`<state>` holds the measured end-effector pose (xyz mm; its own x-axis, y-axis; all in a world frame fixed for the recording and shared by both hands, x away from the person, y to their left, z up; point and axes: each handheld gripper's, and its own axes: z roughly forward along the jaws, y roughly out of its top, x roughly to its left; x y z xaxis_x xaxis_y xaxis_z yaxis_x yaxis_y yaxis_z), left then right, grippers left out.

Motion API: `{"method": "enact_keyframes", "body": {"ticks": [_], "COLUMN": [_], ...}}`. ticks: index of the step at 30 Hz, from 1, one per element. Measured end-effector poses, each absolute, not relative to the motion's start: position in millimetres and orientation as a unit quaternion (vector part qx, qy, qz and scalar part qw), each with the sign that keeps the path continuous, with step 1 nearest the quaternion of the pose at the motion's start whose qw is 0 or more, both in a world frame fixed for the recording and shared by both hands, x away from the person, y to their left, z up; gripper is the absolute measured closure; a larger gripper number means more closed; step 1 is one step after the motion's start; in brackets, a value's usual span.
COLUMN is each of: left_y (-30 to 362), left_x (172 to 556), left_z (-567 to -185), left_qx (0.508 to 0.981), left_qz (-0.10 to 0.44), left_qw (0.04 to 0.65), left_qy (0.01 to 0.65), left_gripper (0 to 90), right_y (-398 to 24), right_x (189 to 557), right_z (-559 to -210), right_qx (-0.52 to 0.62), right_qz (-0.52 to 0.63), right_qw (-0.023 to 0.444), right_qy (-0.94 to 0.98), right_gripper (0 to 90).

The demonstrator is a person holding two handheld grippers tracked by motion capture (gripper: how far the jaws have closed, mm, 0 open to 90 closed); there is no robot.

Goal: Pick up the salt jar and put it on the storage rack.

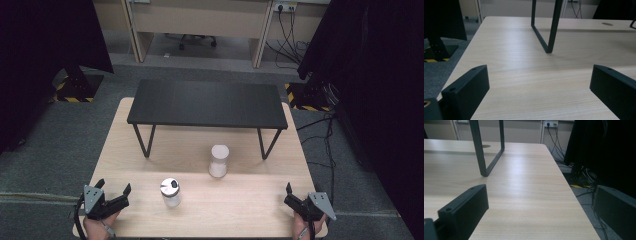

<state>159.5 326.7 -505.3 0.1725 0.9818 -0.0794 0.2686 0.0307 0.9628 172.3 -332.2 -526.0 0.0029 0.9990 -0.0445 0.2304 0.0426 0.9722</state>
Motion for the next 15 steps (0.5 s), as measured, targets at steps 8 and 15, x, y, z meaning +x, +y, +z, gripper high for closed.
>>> {"method": "enact_keyframes", "body": {"ticks": [8, 15], "left_y": [311.3, 292.5], "left_x": [137.2, 123.7], "left_z": [-502.8, -499.9], "left_qx": [0.609, 0.628], "left_qz": [0.346, 0.328], "left_qw": [0.518, 0.530], "left_qy": [0.491, 0.465], "left_gripper": [1.1, 1.1], "right_y": [-332.0, -331.9], "right_x": [172.7, 173.1], "right_z": [-525.4, -524.9], "right_qx": [0.547, 0.545], "right_qz": [0.425, 0.423], "right_qw": [0.450, 0.448], "right_qy": [0.565, 0.568], "right_gripper": [0.3, 0.3]}}
